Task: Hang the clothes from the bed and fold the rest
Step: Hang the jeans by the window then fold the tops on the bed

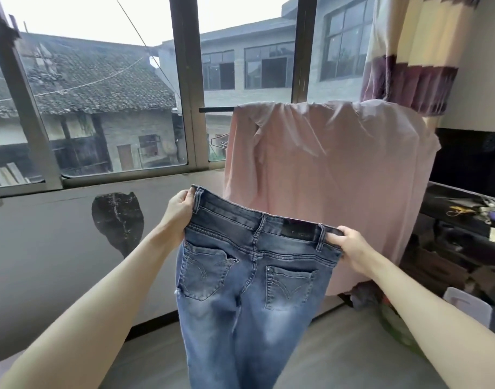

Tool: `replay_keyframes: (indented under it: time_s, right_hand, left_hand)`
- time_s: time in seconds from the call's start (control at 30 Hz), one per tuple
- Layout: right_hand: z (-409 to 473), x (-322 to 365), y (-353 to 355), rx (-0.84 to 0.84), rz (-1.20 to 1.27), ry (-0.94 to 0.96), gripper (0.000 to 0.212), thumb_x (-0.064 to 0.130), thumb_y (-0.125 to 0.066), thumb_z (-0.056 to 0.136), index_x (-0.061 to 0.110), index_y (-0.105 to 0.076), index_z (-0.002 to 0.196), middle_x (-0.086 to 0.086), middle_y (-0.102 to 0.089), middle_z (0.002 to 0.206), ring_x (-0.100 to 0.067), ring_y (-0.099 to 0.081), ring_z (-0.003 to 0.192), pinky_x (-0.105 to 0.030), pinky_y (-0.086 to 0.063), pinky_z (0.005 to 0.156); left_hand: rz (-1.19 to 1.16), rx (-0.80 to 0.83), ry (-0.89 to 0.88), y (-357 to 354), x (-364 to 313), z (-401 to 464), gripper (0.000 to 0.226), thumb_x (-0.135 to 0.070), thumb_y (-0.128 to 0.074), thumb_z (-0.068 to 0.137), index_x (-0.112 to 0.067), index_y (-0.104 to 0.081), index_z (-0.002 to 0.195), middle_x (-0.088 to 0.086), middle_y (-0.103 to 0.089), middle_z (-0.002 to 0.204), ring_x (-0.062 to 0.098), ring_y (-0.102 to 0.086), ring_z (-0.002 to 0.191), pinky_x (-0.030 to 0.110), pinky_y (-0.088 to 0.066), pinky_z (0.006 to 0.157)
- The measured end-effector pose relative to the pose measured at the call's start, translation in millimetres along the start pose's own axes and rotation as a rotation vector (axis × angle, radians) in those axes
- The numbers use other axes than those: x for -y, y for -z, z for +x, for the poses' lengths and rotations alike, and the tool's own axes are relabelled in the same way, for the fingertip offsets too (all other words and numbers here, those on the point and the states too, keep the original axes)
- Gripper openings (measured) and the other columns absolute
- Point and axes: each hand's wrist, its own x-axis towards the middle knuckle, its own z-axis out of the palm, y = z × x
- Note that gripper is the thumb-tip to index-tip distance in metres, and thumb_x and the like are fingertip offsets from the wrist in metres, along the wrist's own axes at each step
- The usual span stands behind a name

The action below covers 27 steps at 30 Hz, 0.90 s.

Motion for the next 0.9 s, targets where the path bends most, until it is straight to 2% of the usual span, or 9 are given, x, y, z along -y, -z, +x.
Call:
replay_keyframes:
  time_s: [0.13,0.23,0.3,0.37,0.57,0.73,0.77,0.83,0.9]
  right_hand:
    - [-1,1,-24,-0.210,-0.042,0.015,0.018,0.006,-0.065,0.083,0.011,-0.051,0.072,-0.008,-0.056,0.073,-0.019,-0.051,0.062,-0.028,-0.041,0.055]
    - [-3,0,-44,-0.367,0.006,-0.018,0.023,0.000,-0.059,0.079,0.012,-0.046,0.064,-0.014,-0.053,0.079,-0.022,-0.049,0.073,-0.034,-0.039,0.063]
    - [-9,3,-57,-0.400,-0.043,0.024,0.021,0.004,-0.058,0.080,0.013,-0.046,0.065,-0.012,-0.053,0.078,-0.022,-0.048,0.076,-0.034,-0.038,0.065]
    - [-20,11,-69,-0.332,-0.114,0.123,0.019,0.009,-0.059,0.082,0.015,-0.047,0.069,-0.007,-0.053,0.074,-0.021,-0.049,0.075,-0.033,-0.040,0.065]
    - [-57,29,-105,-0.106,-0.162,0.318,0.016,0.016,-0.060,0.089,0.019,-0.050,0.077,0.001,-0.057,0.077,-0.016,-0.053,0.075,-0.037,-0.047,0.076]
    - [-75,32,-111,0.048,0.015,0.301,0.002,0.018,-0.055,0.093,0.019,-0.053,0.091,-0.003,-0.062,0.092,-0.020,-0.060,0.090,-0.041,-0.050,0.088]
    - [-77,32,-109,0.070,0.063,0.288,0.008,0.025,-0.055,0.092,0.018,-0.052,0.097,-0.007,-0.063,0.098,-0.021,-0.061,0.091,-0.040,-0.051,0.086]
    - [-79,32,-101,0.117,0.121,0.262,0.037,0.043,-0.059,0.082,0.019,-0.049,0.109,-0.013,-0.062,0.110,-0.019,-0.063,0.092,-0.032,-0.052,0.080]
    - [-80,31,-94,0.134,0.123,0.242,0.060,0.048,-0.064,0.069,0.023,-0.045,0.120,-0.015,-0.057,0.120,-0.020,-0.062,0.101,-0.033,-0.050,0.085]
  left_hand:
    - [0.252,-0.072,-0.010,12,25,-2,0.033,-0.031,-0.039,0.100,-0.006,-0.057,0.089,0.015,-0.059,0.094,0.025,-0.053,0.088,0.036,-0.044,0.079]
    - [0.409,-0.124,-0.073,12,31,-8,0.030,-0.029,-0.045,0.098,-0.001,-0.057,0.096,0.016,-0.062,0.099,0.032,-0.055,0.095,0.038,-0.044,0.084]
    - [0.466,-0.160,-0.122,11,32,-16,0.027,-0.028,-0.048,0.096,-0.002,-0.057,0.096,0.015,-0.063,0.098,0.032,-0.056,0.095,0.034,-0.042,0.078]
    - [0.473,-0.179,-0.172,5,33,-28,0.024,-0.026,-0.050,0.096,-0.004,-0.057,0.093,0.012,-0.063,0.092,0.029,-0.057,0.089,0.030,-0.038,0.071]
    - [0.291,-0.086,-0.270,-34,26,-66,0.013,-0.023,-0.052,0.095,-0.011,-0.057,0.091,-0.001,-0.060,0.081,0.018,-0.058,0.079,0.026,-0.042,0.069]
    - [0.146,0.084,-0.232,-67,27,-84,0.011,-0.018,-0.052,0.095,-0.016,-0.061,0.102,0.004,-0.069,0.098,0.018,-0.065,0.092,0.036,-0.051,0.086]
    - [0.125,0.160,-0.221,-70,29,-86,0.017,-0.013,-0.050,0.095,-0.018,-0.061,0.107,0.003,-0.069,0.103,0.015,-0.064,0.097,0.035,-0.051,0.090]
    - [0.148,0.335,-0.225,-73,34,-88,0.038,-0.002,-0.044,0.093,-0.023,-0.059,0.121,0.002,-0.066,0.114,0.009,-0.060,0.102,0.026,-0.047,0.094]
    - [0.278,0.413,-0.254,-75,41,-87,0.058,0.005,-0.037,0.089,-0.034,-0.051,0.130,0.007,-0.059,0.120,0.012,-0.055,0.100,0.022,-0.045,0.091]
